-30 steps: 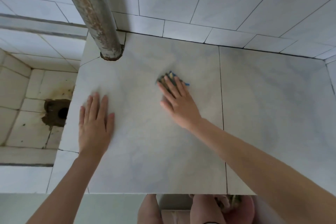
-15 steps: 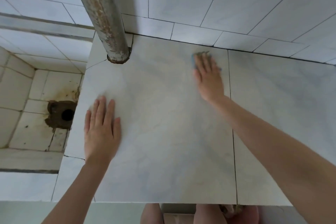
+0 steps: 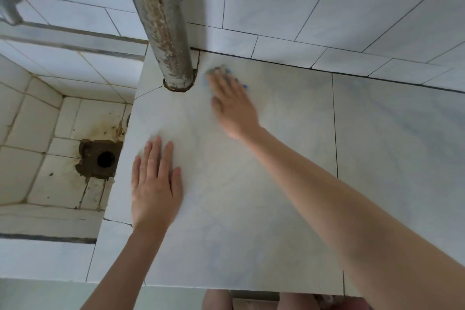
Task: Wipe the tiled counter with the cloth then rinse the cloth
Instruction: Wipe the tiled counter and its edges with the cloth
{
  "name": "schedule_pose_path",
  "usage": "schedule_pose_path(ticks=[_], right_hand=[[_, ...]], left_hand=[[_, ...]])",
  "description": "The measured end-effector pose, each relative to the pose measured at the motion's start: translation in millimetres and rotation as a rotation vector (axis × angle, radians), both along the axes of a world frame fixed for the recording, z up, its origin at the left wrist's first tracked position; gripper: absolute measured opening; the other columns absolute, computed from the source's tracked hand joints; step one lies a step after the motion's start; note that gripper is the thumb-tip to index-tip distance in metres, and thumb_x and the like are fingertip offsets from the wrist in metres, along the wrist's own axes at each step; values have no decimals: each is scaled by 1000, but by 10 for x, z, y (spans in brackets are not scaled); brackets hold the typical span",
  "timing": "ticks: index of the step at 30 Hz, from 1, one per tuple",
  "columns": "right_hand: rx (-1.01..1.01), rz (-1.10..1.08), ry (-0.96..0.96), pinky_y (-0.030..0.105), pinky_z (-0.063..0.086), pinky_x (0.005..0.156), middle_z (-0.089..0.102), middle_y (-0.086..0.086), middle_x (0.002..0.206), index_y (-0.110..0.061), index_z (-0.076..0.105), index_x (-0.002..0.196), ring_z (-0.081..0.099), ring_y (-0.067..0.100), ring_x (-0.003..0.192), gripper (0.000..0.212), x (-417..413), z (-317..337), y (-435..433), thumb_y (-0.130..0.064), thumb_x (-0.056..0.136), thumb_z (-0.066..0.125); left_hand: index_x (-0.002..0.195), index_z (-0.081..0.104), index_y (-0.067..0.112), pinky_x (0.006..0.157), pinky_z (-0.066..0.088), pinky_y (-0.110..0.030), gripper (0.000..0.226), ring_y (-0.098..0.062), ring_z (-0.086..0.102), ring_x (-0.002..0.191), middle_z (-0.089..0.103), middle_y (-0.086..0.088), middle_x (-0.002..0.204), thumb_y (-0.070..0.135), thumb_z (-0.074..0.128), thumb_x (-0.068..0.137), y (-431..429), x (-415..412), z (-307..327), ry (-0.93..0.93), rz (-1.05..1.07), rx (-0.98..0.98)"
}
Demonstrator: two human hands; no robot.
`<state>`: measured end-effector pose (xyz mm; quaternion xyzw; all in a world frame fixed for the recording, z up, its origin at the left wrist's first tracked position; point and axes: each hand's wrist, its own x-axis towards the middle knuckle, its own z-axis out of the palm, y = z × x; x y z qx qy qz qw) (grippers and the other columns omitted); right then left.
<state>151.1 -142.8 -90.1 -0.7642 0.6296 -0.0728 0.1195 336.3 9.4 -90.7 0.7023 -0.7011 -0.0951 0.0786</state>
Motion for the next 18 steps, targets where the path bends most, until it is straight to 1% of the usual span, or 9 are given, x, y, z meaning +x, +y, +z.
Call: schedule_pose_path(ticks=[2, 4, 6, 8, 10, 11, 13, 15, 18], right_hand=[[-16, -178, 65, 34, 6, 117, 13, 7, 157, -15, 14, 150, 8, 26, 145, 51, -532, -73, -134, -23, 100, 22], [-19, -411, 71, 35, 4, 117, 8, 5, 158, -17, 9, 150, 4, 24, 146, 52, -975, -92, -129, -26, 100, 13], [7, -578, 19, 35, 0, 118, 4, 3, 159, -18, 7, 150, 0, 24, 146, 51, -1048, -74, -112, -25, 101, 16], [29, -672, -3, 36, -3, 118, 2, 6, 159, -15, 8, 150, -1, 28, 145, 52, -807, -41, -171, -22, 100, 21], [18, -606, 6, 37, -2, 118, 3, 9, 158, -13, 8, 150, 1, 30, 145, 55, -469, -35, -262, -22, 98, 22], [5, -521, 2, 38, -1, 118, 5, 10, 158, -12, 9, 150, 2, 30, 145, 57, -304, -25, -287, -24, 95, 19], [-3, -269, 10, 38, 3, 118, 8, 8, 158, -12, 11, 150, 5, 28, 145, 60, 15, -9, -328, -25, 92, 14], [27, -89, 7, 36, 2, 118, 6, 2, 158, -17, 11, 151, 2, 24, 146, 55, 280, 32, -431, -24, 97, 22], [70, 18, 3, 35, 1, 118, 3, 0, 159, -18, 6, 150, -1, 23, 146, 55, 388, 78, -621, -20, 98, 25]], left_hand=[[148, 23, 15, 119, 5, -36, 54, -15, 7, 145, 17, -5, 156, 34, 24, 97, 1, -11, 6, -9, -4, 3], [148, 22, 15, 119, 5, -37, 54, -16, 7, 146, 16, -6, 156, 34, 24, 97, 4, -12, 8, -10, -10, -1], [148, 23, 14, 119, 6, -38, 54, -17, 8, 146, 18, -6, 156, 33, 25, 97, -1, -8, 10, -8, -11, -9], [148, 24, 14, 119, 7, -39, 54, -17, 8, 146, 18, -7, 156, 33, 25, 97, 4, -15, 7, -11, -14, -9], [147, 24, 13, 119, 8, -39, 53, -18, 10, 145, 19, -7, 156, 33, 25, 97, -4, -14, 7, -10, -13, -13], [147, 25, 13, 119, 8, -39, 53, -19, 11, 145, 20, -8, 155, 33, 25, 97, -8, -15, 6, -9, -14, -16], [147, 26, 13, 119, 9, -39, 53, -19, 12, 145, 21, -8, 155, 32, 24, 97, -8, -14, 5, -15, -15, -20], [147, 26, 13, 119, 9, -38, 53, -19, 12, 145, 22, -8, 155, 33, 24, 97, -14, -14, 2, -17, -6, -22], [147, 27, 14, 119, 8, -38, 53, -19, 13, 145, 22, -8, 155, 33, 25, 97, -9, -13, -12, -7, -10, -19]])
